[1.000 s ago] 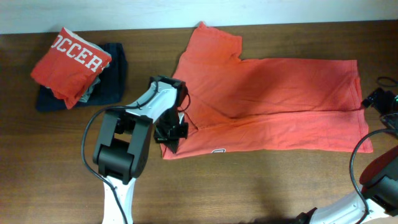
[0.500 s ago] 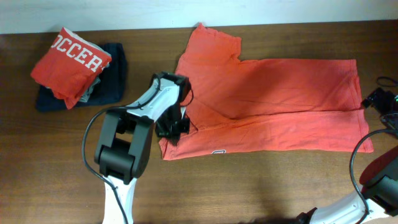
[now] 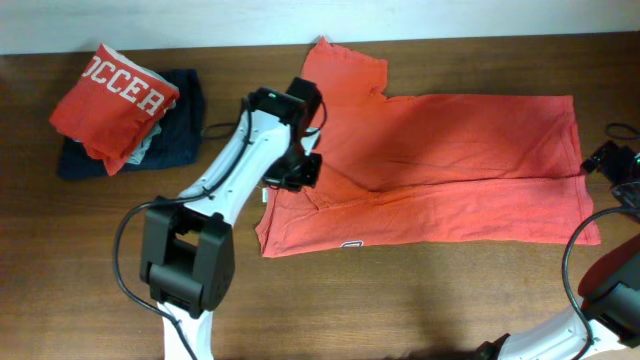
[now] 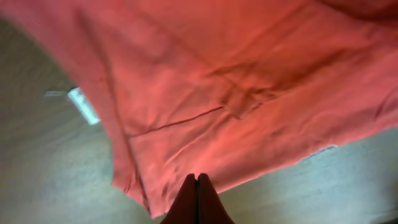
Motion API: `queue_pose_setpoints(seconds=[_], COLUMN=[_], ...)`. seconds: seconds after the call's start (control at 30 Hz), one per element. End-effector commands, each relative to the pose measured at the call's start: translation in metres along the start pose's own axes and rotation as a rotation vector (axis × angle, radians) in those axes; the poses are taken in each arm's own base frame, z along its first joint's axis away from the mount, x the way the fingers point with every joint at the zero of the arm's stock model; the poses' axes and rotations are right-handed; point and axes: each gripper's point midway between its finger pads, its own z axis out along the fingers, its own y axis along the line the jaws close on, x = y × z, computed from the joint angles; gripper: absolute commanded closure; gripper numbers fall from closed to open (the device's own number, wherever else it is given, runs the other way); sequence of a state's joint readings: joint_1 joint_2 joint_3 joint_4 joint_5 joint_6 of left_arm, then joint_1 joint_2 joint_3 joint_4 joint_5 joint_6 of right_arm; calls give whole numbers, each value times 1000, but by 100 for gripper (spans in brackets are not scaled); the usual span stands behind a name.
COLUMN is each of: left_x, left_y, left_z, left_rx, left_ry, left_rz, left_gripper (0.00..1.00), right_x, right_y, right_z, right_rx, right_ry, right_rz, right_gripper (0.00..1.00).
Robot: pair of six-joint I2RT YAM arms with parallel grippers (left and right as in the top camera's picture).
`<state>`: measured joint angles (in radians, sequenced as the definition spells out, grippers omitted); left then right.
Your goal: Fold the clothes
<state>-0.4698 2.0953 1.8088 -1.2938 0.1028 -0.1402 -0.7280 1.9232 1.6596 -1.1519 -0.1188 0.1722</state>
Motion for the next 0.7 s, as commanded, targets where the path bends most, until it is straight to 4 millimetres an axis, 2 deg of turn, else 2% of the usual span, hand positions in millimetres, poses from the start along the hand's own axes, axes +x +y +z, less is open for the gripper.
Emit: queue_pose_setpoints(seconds=[0.0, 0.27, 0.33, 0.37, 0.4, 0.67], left_x=[-5, -18, -20, -21, -21, -15], left_y=[-25, -38, -44, -44, -44, -38], left_z=[10, 10, 10, 10, 10, 24], left_rx=[-10, -195, -195, -198, -199, -185], left_ry=[-22, -97, -108, -111, -111, -61], left_rz=[228, 408, 448, 462, 478, 644], left_gripper=[100, 99, 84, 66, 60, 61], right_x=[-4, -4, -4, -4, -4, -4], right_y=[0, 0, 0, 0, 0, 0], right_z=[-5, -5, -5, -5, -5, -5], right_rx=[-7, -7, -7, -7, -7, -7], right_ry=[-17, -17, -17, -17, -17, -17], right_rz=[-4, -5, -4, -4, -4, -4], right_gripper=[1, 1, 1, 1, 1, 1])
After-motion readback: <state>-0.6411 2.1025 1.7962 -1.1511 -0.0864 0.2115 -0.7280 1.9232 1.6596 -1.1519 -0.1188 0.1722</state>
